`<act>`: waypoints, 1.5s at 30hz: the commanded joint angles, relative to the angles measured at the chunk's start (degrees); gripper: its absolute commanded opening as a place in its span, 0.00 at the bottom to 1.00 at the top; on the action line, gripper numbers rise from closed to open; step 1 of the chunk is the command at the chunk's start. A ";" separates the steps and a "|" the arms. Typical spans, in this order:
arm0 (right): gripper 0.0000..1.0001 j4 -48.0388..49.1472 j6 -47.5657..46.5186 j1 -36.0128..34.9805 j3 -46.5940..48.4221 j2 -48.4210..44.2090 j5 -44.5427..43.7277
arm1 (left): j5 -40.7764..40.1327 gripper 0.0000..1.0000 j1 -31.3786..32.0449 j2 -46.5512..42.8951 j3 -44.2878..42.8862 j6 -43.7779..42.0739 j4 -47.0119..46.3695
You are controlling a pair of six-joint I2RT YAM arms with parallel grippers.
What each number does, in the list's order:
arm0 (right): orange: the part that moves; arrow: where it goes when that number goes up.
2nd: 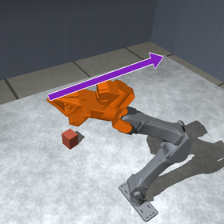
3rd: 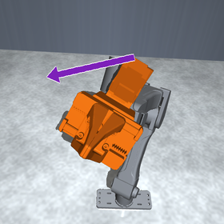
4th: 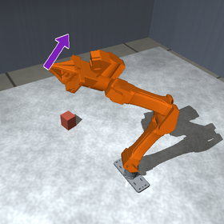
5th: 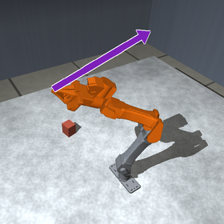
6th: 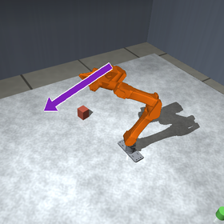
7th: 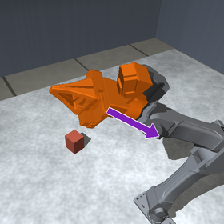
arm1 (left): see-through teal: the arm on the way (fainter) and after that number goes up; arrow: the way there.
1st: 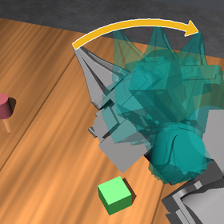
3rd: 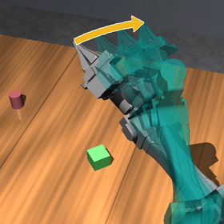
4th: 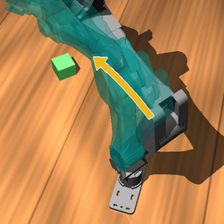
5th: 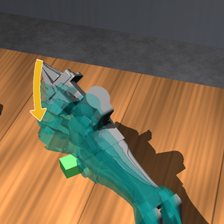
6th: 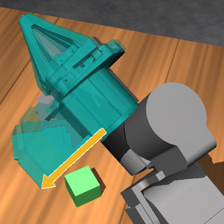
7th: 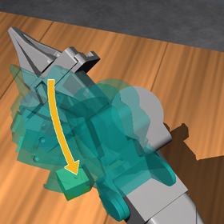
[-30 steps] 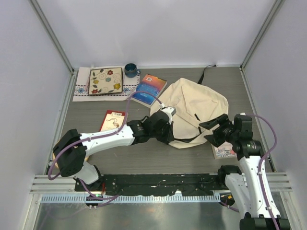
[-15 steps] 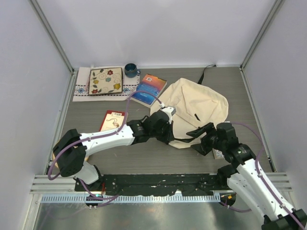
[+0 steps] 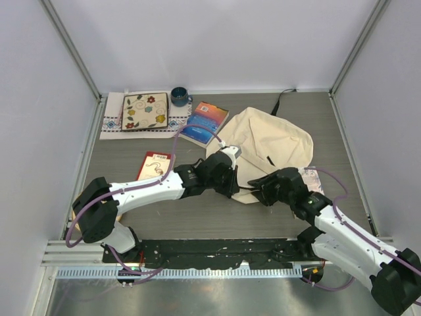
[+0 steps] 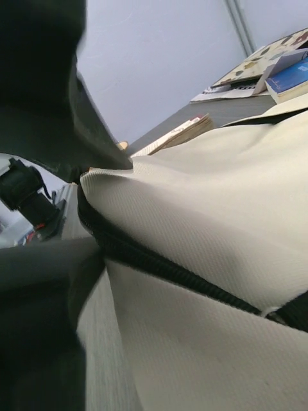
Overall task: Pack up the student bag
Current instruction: Unzip the student bag at the center of the board.
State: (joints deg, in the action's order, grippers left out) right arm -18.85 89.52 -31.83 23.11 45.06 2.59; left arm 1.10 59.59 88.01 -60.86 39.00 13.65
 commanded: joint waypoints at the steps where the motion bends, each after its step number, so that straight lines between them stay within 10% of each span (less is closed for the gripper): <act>1: 0.34 2.86 -0.39 -0.16 0.62 -2.07 -9.61 | -0.14 0.00 -0.09 -2.22 -1.89 0.02 -1.70; 4: 0.01 1.54 -1.36 -0.16 0.09 -4.44 -12.52 | -0.31 0.00 -0.18 -2.23 -1.89 -0.33 -1.35; 26: 0.01 -18.33 -26.58 5.73 13.54 -9.81 -21.23 | -16.15 0.00 -9.58 -3.89 0.13 -9.30 9.03; 29: 0.13 -16.31 -31.48 5.82 14.85 -8.94 -15.87 | -10.80 0.00 -9.58 -5.30 1.27 -8.86 5.79; 31: 0.46 -15.96 -34.13 5.82 16.60 -8.41 -12.80 | -8.59 0.00 -9.58 -5.91 1.71 -8.42 4.81; 34: 0.67 -16.12 -38.10 5.82 23.00 -7.36 -8.93 | -6.29 0.00 -9.58 -6.44 1.97 -7.36 4.11; 45: 0.73 -10.50 -46.66 5.47 27.60 -3.05 6.82 | -5.06 0.00 -9.58 -8.20 1.71 -6.92 4.54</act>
State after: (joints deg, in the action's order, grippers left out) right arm -31.44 52.51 -26.13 49.06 39.29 4.75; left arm -4.84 50.22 83.07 -58.57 31.64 19.51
